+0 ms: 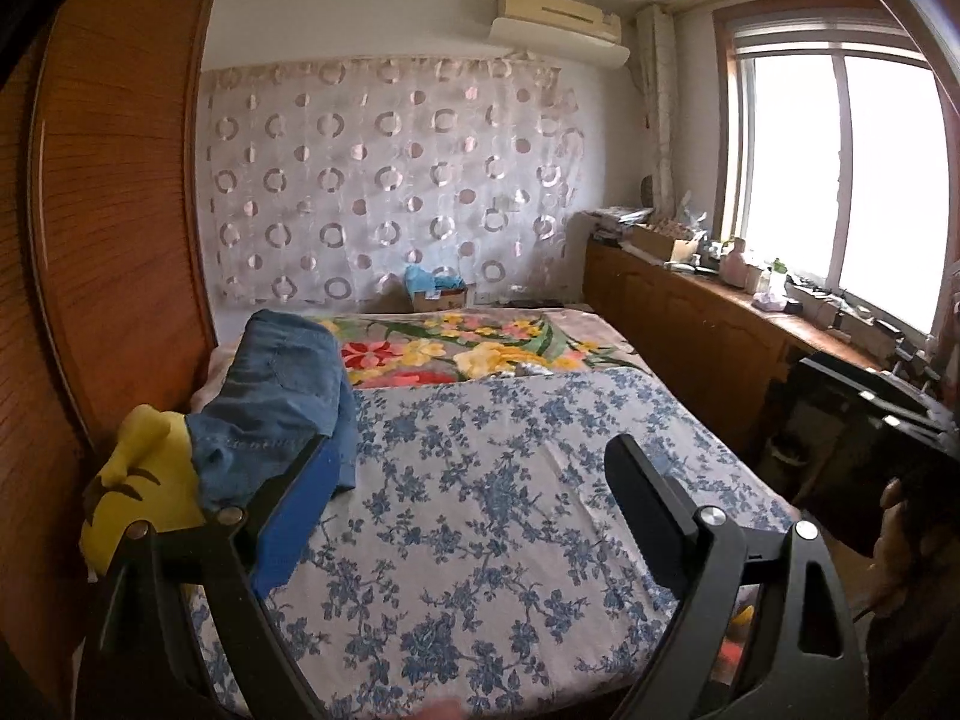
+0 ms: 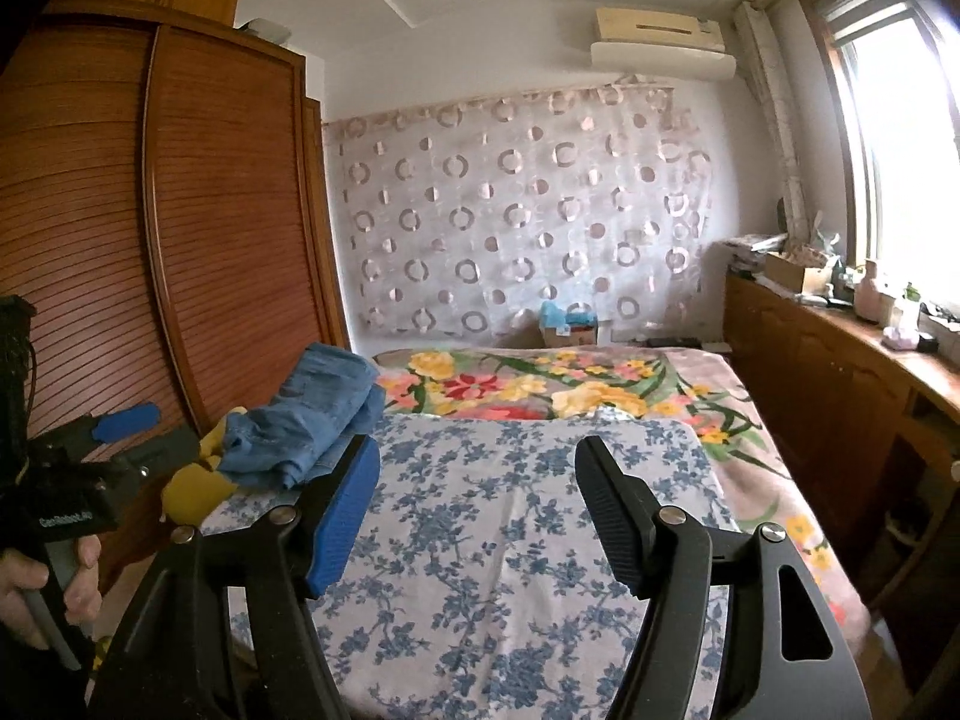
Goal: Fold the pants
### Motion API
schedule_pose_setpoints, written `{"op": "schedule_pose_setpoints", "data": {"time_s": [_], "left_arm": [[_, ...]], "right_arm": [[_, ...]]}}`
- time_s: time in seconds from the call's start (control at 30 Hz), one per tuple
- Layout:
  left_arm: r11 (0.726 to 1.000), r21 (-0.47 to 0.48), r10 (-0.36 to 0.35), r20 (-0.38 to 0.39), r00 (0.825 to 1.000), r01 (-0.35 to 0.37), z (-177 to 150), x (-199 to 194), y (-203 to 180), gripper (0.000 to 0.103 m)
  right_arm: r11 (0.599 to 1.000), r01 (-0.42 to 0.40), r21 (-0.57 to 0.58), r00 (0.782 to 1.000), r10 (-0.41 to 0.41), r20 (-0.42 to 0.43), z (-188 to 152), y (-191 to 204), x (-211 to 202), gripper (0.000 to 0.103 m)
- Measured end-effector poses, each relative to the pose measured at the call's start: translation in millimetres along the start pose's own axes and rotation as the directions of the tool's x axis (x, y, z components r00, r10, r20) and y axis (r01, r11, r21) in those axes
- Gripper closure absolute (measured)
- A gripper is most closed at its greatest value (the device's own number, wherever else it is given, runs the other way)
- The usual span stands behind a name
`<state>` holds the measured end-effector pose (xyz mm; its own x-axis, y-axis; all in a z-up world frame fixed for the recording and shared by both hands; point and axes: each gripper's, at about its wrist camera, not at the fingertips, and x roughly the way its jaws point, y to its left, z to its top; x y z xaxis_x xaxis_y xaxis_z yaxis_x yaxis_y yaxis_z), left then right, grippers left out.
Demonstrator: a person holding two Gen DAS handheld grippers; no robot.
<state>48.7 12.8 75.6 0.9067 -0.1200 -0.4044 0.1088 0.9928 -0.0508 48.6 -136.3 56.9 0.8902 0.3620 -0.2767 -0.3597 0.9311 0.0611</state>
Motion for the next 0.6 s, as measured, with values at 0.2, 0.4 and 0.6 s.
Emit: {"op": "schedule_pose_setpoints", "data": {"time_s": [0.2, 0.4, 0.6], "left_arm": [[1.0, -0.001, 0.004, -0.001, 1.0, -0.004, -6.2, -1.5, -3.2, 0.013], [0.999, -0.009, 0.032, 0.011, 0.999, -0.032, -10.5, -6.3, -1.3, 0.013], [0.999, -0.011, 0.036, 0.009, 0.999, -0.036, -11.1, -7.3, 1.0, 0.013]], "right_arm": [[1.0, 0.008, 0.005, 1.0, -0.008, 0.006, -3.2, 2.1, -6.6, 0.033], [1.0, 0.017, 0.001, 1.0, -0.017, 0.005, -5.4, 3.5, -8.7, 0.033], [1.0, 0.016, 0.002, 1.0, -0.016, -0.001, -5.2, 1.8, -10.4, 0.033]]}}
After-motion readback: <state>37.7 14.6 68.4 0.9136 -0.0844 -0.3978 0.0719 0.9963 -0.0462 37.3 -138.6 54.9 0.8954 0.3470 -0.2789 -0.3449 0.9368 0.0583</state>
